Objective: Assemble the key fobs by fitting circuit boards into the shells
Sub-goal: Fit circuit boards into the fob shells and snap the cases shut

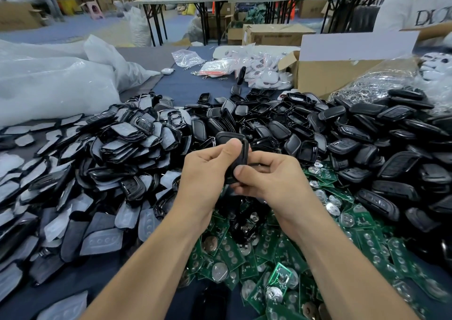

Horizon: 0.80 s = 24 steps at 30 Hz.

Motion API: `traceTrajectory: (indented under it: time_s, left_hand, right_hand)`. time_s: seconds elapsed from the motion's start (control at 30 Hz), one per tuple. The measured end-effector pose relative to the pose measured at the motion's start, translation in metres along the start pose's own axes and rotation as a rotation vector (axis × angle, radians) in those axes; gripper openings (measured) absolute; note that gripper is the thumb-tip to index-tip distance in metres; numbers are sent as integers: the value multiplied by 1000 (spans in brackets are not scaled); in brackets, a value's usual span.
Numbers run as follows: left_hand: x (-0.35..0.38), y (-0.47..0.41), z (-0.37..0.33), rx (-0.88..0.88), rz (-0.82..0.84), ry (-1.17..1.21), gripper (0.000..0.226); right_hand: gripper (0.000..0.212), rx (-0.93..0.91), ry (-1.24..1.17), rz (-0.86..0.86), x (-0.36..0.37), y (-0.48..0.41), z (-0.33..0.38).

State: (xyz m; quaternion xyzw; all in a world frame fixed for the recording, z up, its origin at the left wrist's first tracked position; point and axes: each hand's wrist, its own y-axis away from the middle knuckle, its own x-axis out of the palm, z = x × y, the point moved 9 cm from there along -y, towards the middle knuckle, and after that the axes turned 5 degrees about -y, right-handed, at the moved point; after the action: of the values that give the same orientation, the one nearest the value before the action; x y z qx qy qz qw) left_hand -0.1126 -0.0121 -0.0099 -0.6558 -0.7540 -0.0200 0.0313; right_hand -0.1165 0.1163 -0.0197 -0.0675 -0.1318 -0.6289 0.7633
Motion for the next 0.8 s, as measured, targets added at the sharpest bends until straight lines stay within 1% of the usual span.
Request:
traceTrajectory:
  time_s: [0.13,0.23,0.37,0.4,0.43,0.47,0.5,0.53,0.57,0.6,0.67,0.7,0.73,0.8]
  left_hand:
    - [-7,-1,0,15,-75,-8,38]
    - [-8,-2,1,13,-65,-10,40]
    - [-8,-4,6,1,-42,-32,50]
    - [-9,-3,6,7,-46,-28,51]
    - [-11,-3,6,17,-55,-17,50]
    - [-13,-3,6,28,-69,-3,48]
    - [-16,-3,5,37,-84,10,46]
    - [-19,-4,4,46,-102,15,43]
    - [-21,-5,2,58,-123,10,39]
    - [-24,-6,1,73,-149,-3,35]
    - [-27,-5,-1,100,-196,-31,27]
    - [-28,-5,-2,110,-212,-49,24]
    - [-29,-5,-3,122,-226,-72,23]
    - [-31,-5,-5,153,-252,-128,24]
  right_hand:
    - [9,4,-23,15,4,0,-3]
    - [11,-1,-33,7,3,-1,-4]
    - [11,38,90,20,-3,-2,-1]
    - [13,26,36,11,-11,-3,7]
    - [17,-10,-112,16,-20,-3,20]
    - [27,-75,-312,43,-30,-1,35]
    - [41,-157,-471,64,-42,1,51]
    - [54,-217,-531,34,-55,2,60]
    - [62,-240,-478,-61,-69,-1,61]
    - [65,-235,-341,-199,-83,-3,55]
    - [60,-217,97,-491,-99,0,47]
    - [57,-230,323,-559,-98,2,48]
    - [56,-257,524,-544,-89,0,49]
    - [57,-253,850,-367,-63,-10,40]
